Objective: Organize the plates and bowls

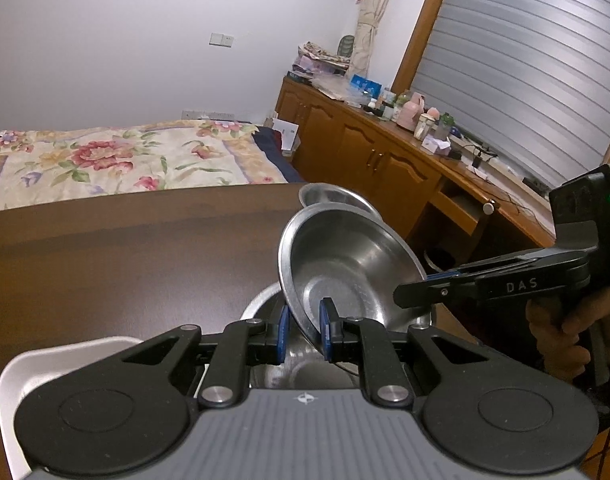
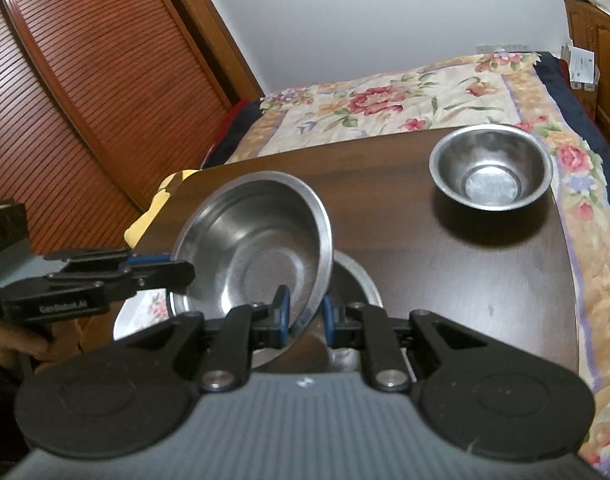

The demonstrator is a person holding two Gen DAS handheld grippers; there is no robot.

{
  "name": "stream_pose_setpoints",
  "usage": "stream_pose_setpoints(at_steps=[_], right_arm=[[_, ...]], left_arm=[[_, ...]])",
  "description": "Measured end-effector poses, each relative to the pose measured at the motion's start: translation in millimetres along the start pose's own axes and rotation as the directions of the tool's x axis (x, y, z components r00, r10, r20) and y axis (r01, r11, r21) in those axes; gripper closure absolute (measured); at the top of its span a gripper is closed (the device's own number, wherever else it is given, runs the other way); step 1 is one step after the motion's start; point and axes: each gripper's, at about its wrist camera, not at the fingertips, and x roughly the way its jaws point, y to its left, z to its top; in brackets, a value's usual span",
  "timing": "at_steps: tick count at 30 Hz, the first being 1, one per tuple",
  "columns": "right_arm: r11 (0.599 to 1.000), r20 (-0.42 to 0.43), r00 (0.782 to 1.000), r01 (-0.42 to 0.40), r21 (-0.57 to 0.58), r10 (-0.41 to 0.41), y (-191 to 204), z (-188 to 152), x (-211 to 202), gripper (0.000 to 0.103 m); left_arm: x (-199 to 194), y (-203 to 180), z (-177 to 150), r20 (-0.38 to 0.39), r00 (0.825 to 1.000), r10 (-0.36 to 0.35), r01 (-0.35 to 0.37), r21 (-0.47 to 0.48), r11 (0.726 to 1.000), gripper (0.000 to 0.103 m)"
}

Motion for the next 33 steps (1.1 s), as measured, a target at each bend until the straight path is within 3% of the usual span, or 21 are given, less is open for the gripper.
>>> stream_pose_setpoints(at_steps=[14,22,33], right_arm=[[0.998,0.013,0.999,0.05,-0.032,-0.05,2.1,-30.9,4.5,0.084],[0.992,0.042,0.994,0.104,-0.072,-0.101,2.5,-41.7,9.9,0.084],[0.957,0.088,0.978,0.206,-0.204,-0.191,15.1,-46.0,16.6,0.086]], left_arm=[[1.1,-15.2,-31.7,-0.014,0.999,0.03,-0.029,0.048,0.998,0.085],[10.9,-24.4,-40.1,-0.017,0.995,0.096,-0.093,0.13,0.987,0.085],[22.5,-28.1,-51.7,-0.017,0.987,0.16,-0.153,0.207,0.966,0.084]])
